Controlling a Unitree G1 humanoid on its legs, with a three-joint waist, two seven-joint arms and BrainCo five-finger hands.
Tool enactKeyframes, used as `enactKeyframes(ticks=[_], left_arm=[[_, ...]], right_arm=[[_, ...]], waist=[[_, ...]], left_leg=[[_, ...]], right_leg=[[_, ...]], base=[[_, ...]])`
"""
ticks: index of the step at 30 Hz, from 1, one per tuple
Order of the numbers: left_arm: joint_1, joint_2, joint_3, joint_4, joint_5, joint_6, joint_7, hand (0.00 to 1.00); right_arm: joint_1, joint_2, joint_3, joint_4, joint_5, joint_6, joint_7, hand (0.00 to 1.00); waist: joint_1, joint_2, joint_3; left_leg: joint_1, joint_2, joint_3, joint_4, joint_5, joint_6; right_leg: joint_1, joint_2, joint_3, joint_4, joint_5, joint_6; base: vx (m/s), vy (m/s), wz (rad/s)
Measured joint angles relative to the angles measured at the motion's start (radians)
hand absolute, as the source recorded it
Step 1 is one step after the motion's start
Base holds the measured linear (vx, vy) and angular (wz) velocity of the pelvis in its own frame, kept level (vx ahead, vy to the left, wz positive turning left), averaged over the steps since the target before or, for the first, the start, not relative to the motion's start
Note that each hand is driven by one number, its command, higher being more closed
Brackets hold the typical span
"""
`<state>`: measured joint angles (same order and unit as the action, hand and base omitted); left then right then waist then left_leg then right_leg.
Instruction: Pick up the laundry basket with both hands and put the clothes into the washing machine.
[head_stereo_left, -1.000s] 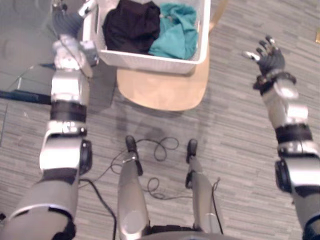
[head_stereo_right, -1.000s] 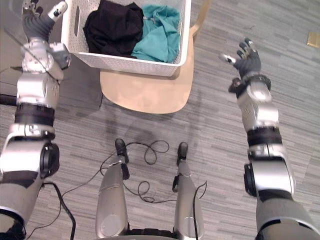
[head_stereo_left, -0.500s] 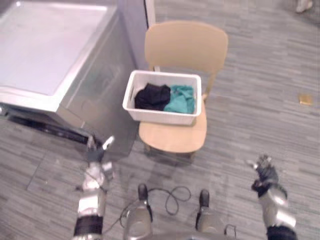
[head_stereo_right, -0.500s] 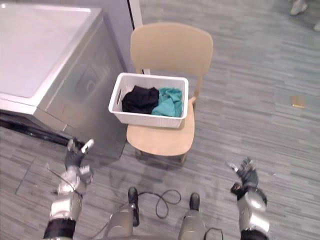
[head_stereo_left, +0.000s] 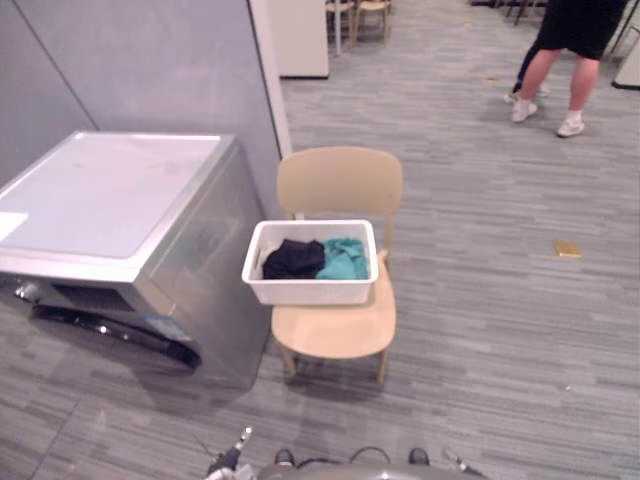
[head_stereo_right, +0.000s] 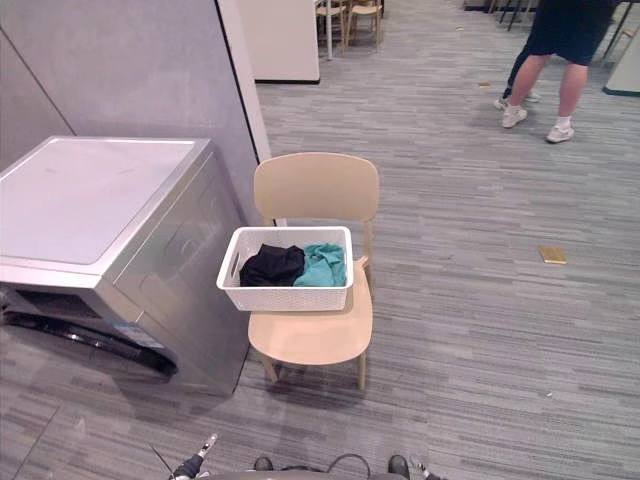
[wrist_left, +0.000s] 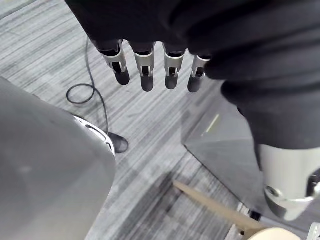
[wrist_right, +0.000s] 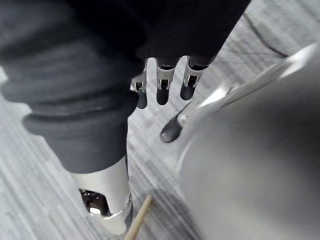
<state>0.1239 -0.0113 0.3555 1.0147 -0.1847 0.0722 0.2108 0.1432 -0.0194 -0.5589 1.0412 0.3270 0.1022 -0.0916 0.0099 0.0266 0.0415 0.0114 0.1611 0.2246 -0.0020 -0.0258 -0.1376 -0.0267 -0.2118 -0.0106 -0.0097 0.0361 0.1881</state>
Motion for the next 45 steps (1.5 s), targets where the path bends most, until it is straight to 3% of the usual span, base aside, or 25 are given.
enactKeyframes(ticks=[6, 9, 12, 13, 15, 16, 17, 18, 19, 20, 21, 23, 25, 27, 28, 30, 32, 35, 37, 42, 43, 44, 45], left_arm=[[-0.03, 0.024, -0.009, 0.037, 0.111, 0.027, -0.062, 0.0], [-0.027, 0.039, -0.012, 0.056, 0.128, 0.026, -0.075, 0.0], [-0.015, 0.055, -0.001, 0.056, 0.125, 0.024, -0.076, 0.0], [-0.015, 0.055, 0.002, 0.056, 0.123, 0.023, -0.075, 0.0], [-0.014, 0.051, 0.043, 0.053, 0.102, 0.01, -0.075, 0.0], [-0.013, 0.047, 0.051, 0.052, 0.093, 0.007, -0.073, 0.0], [-0.013, 0.04, 0.058, 0.049, 0.077, 0.002, -0.074, 0.0], [-0.013, 0.035, 0.082, 0.047, 0.07, -0.001, -0.074, 0.0], [-0.012, 0.035, 0.09, 0.049, 0.069, 0.0, -0.074, 0.0], [-0.008, 0.024, 0.125, 0.053, 0.069, 0.007, -0.074, 0.0], [0.017, 0.02, 0.161, 0.057, 0.07, 0.017, -0.072, 0.0], [0.042, 0.013, 0.189, 0.059, 0.073, 0.027, -0.074, 0.0], [0.039, 0.015, 0.197, 0.071, 0.12, 0.033, -0.076, 0.0], [0.024, 0.012, 0.192, 0.08, 0.163, 0.039, -0.078, 0.0], [0.007, 0.022, 0.157, 0.085, 0.198, 0.046, -0.078, 0.0], [-0.026, 0.033, 0.111, 0.085, 0.202, 0.05, -0.078, 0.0], [-0.037, 0.047, 0.064, 0.083, 0.208, 0.048, -0.077, 0.0], [-0.039, 0.054, -0.004, 0.073, 0.207, 0.031, -0.075, 0.0], [-0.038, 0.053, -0.024, 0.073, 0.206, 0.026, -0.076, 0.0], [-0.026, 0.071, -0.046, 0.077, 0.2, 0.017, -0.076, 0.0], [-0.026, 0.071, -0.049, 0.078, 0.2, 0.018, -0.077, 0.0], [-0.033, 0.074, -0.066, 0.078, 0.203, 0.018, -0.077, 0.0], [-0.039, 0.085, -0.078, 0.078, 0.209, 0.017, -0.078, 0.0]], right_arm=[[-0.027, -0.05, -0.089, 0.047, -0.066, 0.027, 0.007, 0.0], [-0.038, -0.056, -0.11, 0.061, -0.066, 0.025, 0.01, 0.0], [-0.044, -0.051, -0.087, 0.083, -0.091, 0.026, 0.023, 0.0], [-0.045, -0.052, -0.086, 0.083, -0.095, 0.026, 0.027, 0.0], [-0.076, -0.058, -0.058, 0.082, -0.115, 0.025, 0.032, 0.0], [-0.081, -0.059, -0.053, 0.079, -0.123, 0.025, 0.031, 0.0], [-0.085, -0.062, -0.036, 0.074, -0.14, 0.023, 0.03, 0.0], [-0.095, -0.071, -0.022, 0.073, -0.145, 0.024, 0.029, 0.0], [-0.099, -0.072, -0.022, 0.072, -0.148, 0.023, 0.029, 0.0], [-0.114, -0.072, -0.026, 0.072, -0.152, 0.02, 0.026, 0.0], [-0.128, -0.059, -0.025, 0.064, -0.151, 0.011, 0.026, 0.0], [-0.13, -0.039, -0.038, 0.041, -0.15, 0.004, 0.026, 0.0], [-0.131, -0.023, -0.057, 0.033, -0.148, -0.001, 0.025, 0.0], [-0.133, -0.023, -0.071, 0.035, -0.139, -0.002, 0.022, 0.0], [-0.135, -0.02, -0.084, 0.037, -0.13, -0.006, 0.013, 0.0], [-0.139, -0.004, -0.104, 0.057, -0.121, -0.007, 0.005, 0.0], [-0.144, 0.008, -0.1, 0.092, -0.121, -0.006, 0.003, 0.0], [-0.145, -0.002, -0.063, 0.095, -0.124, -0.005, -0.001, 0.0], [-0.154, -0.013, -0.04, 0.095, -0.132, -0.005, -0.001, 0.0], [-0.166, -0.014, 0.019, 0.077, -0.139, -0.005, -0.001, 0.0], [-0.165, -0.013, 0.019, 0.072, -0.137, -0.005, 0.0, 0.0], [-0.164, -0.009, 0.019, 0.067, -0.129, -0.006, 0.0, 0.0], [-0.161, -0.01, 0.02, 0.068, -0.129, -0.005, 0.0, 0.0]], waist=[[-0.01, -0.005, -0.001], [-0.037, -0.008, 0.004], [-0.04, -0.011, 0.016], [-0.04, -0.011, 0.016], [-0.042, -0.016, 0.032], [-0.041, -0.007, 0.032], [-0.041, -0.01, 0.038], [-0.036, -0.001, 0.054], [-0.042, -0.009, 0.066], [-0.036, 0.001, 0.078], [-0.033, -0.013, 0.086], [-0.031, -0.019, 0.09], [-0.043, -0.017, 0.088], [-0.055, 0.001, 0.078], [-0.063, 0.021, 0.069], [-0.059, 0.026, 0.072], [-0.05, 0.013, 0.078], [-0.049, 0.017, 0.08], [-0.048, 0.028, 0.086], [-0.049, 0.006, 0.103], [-0.05, 0.003, 0.104], [-0.059, -0.005, 0.11], [-0.062, -0.017, 0.119]], left_leg=[[0.041, -0.001, 0.017, 0.028, -0.031, -0.003], [0.054, 0.004, -0.008, 0.076, -0.055, -0.012], [0.038, 0.014, -0.046, 0.127, -0.064, -0.021], [0.032, 0.014, -0.054, 0.131, -0.062, -0.025], [-0.055, 0.021, -0.137, 0.16, 0.026, -0.084], [-0.075, 0.023, -0.157, 0.155, 0.054, -0.075], [-0.106, 0.021, -0.192, 0.105, 0.143, -0.055], [-0.119, 0.014, -0.195, 0.003, 0.286, -0.015], [-0.12, 0.012, -0.191, -0.057, 0.352, -0.012], [-0.14, 0.01, -0.113, 0.027, 0.284, -0.017], [-0.158, 0.013, -0.031, 0.235, 0.116, 0.009], [-0.141, 0.031, 0.033, 0.485, -0.042, 0.026], [-0.06, 0.058, 0.085, 0.555, -0.101, 0.034], [0.051, 0.057, 0.11, 0.386, -0.109, -0.008], [0.117, 0.035, 0.104, 0.147, -0.086, -0.043], [0.121, 0.04, 0.088, 0.048, -0.081, -0.046], [0.113, 0.026, 0.07, 0.039, -0.082, -0.045], [0.118, -0.007, 0.056, 0.042, -0.091, -0.029], [0.118, -0.015, 0.049, 0.045, -0.111, 0.005], [0.076, -0.064, 0.013, 0.071, -0.117, 0.055], [0.065, -0.07, -0.006, 0.069, -0.117, 0.063], [0.044, -0.085, -0.064, 0.07, -0.114, 0.071], [0.035, -0.092, -0.099, 0.07, -0.114, 0.072]], right_leg=[[0.01, 0.001, 0.028, 0.052, -0.017, -0.012], [0.003, 0.001, 0.03, 0.178, -0.098, -0.013], [-0.053, 0.002, 0.018, 0.36, -0.207, -0.025], [-0.061, 0.003, 0.016, 0.377, -0.216, -0.026], [-0.13, 0.0, -0.03, 0.482, -0.271, -0.05], [-0.141, -0.001, -0.054, 0.499, -0.284, -0.058], [-0.162, -0.009, -0.111, 0.522, -0.303, -0.076], [-0.169, -0.015, -0.179, 0.517, -0.308, -0.101], [-0.166, -0.025, -0.214, 0.495, -0.3, -0.124], [-0.155, -0.034, -0.289, 0.469, -0.278, -0.154], [-0.137, -0.042, -0.334, 0.458, -0.265, -0.164], [-0.097, -0.039, -0.416, 0.425, -0.252, -0.185], [-0.063, -0.023, -0.492, 0.378, -0.232, -0.191], [-0.051, 0.01, -0.558, 0.317, -0.198, -0.186], [-0.056, 0.032, -0.617, 0.275, -0.16, -0.183], [-0.06, 0.055, -0.666, 0.232, -0.12, -0.185], [-0.05, 0.053, -0.658, 0.214, -0.084, -0.186], [-0.033, 0.033, -0.628, 0.18, -0.038, -0.167], [-0.033, 0.031, -0.618, 0.17, -0.017, -0.165], [-0.06, -0.033, -0.599, 0.199, -0.006, -0.136], [-0.077, -0.034, -0.564, 0.223, -0.025, -0.128], [-0.102, 0.004, -0.389, 0.253, -0.065, -0.136], [-0.102, 0.036, -0.299, 0.246, -0.094, -0.126]], base=[[0.05, 0.014, -0.12], [0.06, -0.018, 0.07], [0.03, -0.103, 0.24], [0.01, -0.176, 0.34], [-0.04, -0.221, 0.65], [-0.07, -0.259, 1.18], [-0.06, -0.249, 1.51], [-0.07, -0.239, 1.64], [-0.1, -0.177, 1.53], [-0.14, -0.248, 1.25], [-0.14, -0.249, 1.06], [-0.12, -0.187, 0.93], [-0.11, -0.074, 1.24], [-0.12, 0.005, 1.31], [-0.11, 0.063, 1.08], [-0.14, 0.08, 0.84], [-0.13, 0.079, 0.38], [-0.16, 0.143, 0.12], [-0.19, 0.108, -0.08], [-0.22, 0.067, 0.12], [-0.18, 0.001, 0.74], [-0.1, -0.045, 0.91], [-0.09, -0.068, 1.53]])
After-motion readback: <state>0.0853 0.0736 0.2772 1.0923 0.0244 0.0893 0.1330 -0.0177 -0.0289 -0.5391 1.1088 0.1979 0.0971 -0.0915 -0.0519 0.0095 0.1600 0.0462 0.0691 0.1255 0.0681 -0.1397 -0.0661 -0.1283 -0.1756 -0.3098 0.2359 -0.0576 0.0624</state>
